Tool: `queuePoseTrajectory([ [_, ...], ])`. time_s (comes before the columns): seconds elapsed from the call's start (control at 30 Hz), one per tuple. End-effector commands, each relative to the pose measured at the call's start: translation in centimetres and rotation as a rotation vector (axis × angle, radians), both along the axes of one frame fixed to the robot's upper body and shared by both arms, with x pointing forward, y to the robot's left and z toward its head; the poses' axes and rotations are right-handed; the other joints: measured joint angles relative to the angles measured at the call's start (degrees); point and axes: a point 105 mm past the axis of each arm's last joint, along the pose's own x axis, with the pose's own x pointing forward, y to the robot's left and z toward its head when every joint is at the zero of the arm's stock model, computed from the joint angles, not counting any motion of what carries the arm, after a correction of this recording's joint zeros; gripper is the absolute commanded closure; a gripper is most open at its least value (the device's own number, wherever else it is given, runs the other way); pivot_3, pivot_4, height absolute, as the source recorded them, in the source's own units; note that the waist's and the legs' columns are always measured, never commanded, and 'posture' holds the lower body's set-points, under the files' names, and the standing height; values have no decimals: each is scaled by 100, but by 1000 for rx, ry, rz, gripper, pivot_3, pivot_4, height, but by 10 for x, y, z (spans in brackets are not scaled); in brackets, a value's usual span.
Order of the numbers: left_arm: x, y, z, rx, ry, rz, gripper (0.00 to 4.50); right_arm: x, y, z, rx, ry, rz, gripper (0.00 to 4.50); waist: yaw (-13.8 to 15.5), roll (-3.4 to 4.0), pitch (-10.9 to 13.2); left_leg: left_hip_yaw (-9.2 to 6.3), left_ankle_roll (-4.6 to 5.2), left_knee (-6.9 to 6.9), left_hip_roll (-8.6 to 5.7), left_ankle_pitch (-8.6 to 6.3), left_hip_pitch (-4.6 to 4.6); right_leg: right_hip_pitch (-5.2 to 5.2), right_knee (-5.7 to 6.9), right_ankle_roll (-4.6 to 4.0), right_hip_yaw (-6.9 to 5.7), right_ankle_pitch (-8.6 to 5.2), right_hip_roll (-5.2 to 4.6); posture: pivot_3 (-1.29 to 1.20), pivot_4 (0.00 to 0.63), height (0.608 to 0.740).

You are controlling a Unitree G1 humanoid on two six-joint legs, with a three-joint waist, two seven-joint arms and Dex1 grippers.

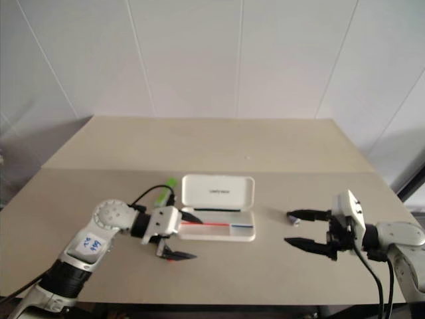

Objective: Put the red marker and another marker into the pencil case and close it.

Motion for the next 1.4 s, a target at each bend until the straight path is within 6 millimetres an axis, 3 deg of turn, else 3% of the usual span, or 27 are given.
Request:
queuePoseTrajectory([
  [0.03,-4,4,22,-81,-50,39,29,0,3,6,6,-23,26,0,-1,0,0,0,0,0,0,0,0,0,-1,0,0,0,0,0,150,740],
  [0.13,0,10,40,-216,-75,160,29,2,3,6,5,-15,36,0,-7,1,0,0,0,-2,1,0,-1,0,-5,0,-1,0,0,0,150,740],
  [0.47,16,36,50,-428,-95,735,29,21,12,3,4,10,101,0,5,1,1,-1,0,2,1,0,1,2,-4,1,-1,2,-2,0,150,740],
  [0.77,18,68,34,-485,-72,1256,29,35,23,2,12,19,162,0,-6,1,1,-2,-2,-1,-1,-1,1,1,-7,1,-2,3,-1,0,150,740],
  [0.97,3,84,17,-606,38,1582,29,43,29,1,12,24,193,0,3,0,1,-2,-5,0,-2,-1,1,4,-10,1,-2,5,-1,0,150,740],
  [1.17,-10,76,-5,-566,197,1647,29,46,31,0,9,27,204,0,3,0,1,-2,-8,2,-4,0,-1,4,-13,3,-4,6,-1,0,150,740],
  [1.4,-14,67,-17,-536,324,1649,29,47,33,-1,9,25,206,0,-3,0,1,-2,-9,8,-5,-1,0,10,-19,4,-4,10,0,0,150,740],
])
